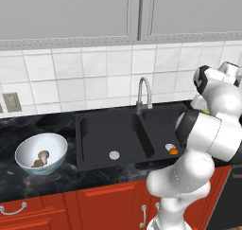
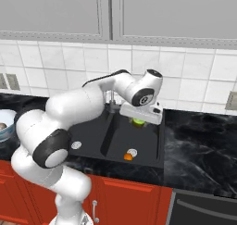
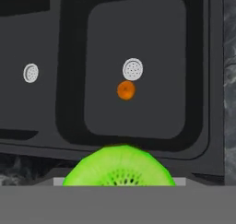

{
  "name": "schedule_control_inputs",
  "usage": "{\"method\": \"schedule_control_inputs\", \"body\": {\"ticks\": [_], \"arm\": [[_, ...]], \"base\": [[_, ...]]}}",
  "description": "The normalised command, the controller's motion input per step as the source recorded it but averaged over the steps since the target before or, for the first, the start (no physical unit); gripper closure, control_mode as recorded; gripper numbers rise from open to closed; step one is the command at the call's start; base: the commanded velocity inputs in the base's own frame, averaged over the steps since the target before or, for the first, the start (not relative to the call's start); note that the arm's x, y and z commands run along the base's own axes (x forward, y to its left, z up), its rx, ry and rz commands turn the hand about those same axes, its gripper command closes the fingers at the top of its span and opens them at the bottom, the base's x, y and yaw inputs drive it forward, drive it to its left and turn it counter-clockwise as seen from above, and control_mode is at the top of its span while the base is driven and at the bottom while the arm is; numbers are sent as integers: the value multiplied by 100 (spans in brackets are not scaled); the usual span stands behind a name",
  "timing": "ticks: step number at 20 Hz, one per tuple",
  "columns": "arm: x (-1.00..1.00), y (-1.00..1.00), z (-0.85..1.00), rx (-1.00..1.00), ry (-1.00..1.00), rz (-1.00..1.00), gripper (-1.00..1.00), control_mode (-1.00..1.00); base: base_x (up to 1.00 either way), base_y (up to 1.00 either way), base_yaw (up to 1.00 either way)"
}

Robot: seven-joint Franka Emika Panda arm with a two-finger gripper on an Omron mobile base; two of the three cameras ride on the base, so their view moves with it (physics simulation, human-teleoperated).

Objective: There is a mixed pile of frozen fruits and vegetables on the counter. Locate all the frozen vegetables and place the items in a bowl on the counter. Take all the frozen fruits and defrost them in a running sink.

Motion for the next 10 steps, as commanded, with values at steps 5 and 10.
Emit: {"method": "schedule_control_inputs", "body": {"ticks": [5,10], "arm": [[44,52,-11,-10,0,-8,100,-100],[49,26,-31,-8,0,-12,100,-100]], "base": [[0,0,0],[0,0,0]]}}
